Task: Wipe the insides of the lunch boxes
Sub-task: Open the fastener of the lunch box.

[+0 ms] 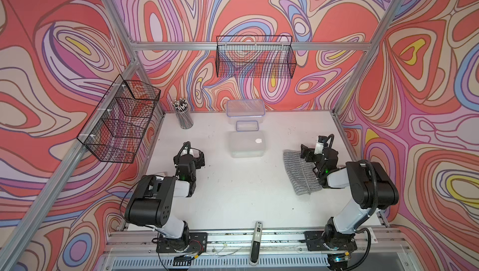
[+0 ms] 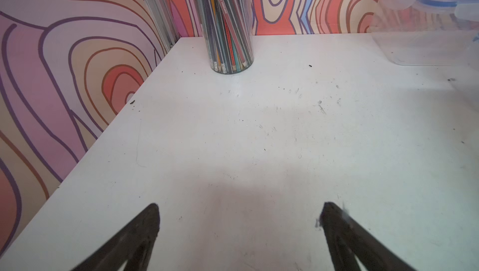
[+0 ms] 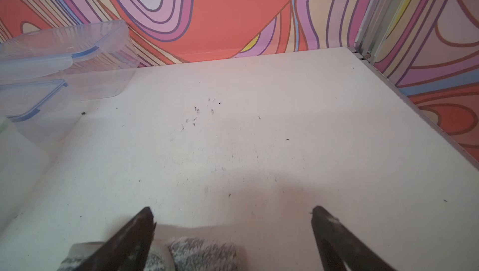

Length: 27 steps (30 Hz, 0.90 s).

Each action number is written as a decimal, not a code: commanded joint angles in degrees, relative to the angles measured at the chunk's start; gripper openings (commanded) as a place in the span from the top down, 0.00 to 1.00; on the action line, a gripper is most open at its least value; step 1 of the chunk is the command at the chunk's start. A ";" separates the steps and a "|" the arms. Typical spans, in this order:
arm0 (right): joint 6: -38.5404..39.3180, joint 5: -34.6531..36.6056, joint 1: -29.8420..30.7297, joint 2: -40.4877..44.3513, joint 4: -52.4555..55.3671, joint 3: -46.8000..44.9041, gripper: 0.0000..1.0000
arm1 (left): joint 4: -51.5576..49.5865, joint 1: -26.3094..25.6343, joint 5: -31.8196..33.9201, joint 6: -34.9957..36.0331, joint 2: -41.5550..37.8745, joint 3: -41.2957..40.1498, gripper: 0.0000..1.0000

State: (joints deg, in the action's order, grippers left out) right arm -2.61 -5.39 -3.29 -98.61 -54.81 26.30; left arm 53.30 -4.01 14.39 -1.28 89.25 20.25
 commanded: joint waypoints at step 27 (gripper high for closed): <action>0.83 0.27 0.42 0.17 -0.22 0.44 0.01 | 0.04 0.42 -0.13 -0.07 -0.43 0.67 0.00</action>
State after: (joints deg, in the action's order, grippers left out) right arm -2.61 -5.39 -3.29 -98.61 -54.78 26.30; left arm 53.30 -4.01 14.39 -1.28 89.25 20.25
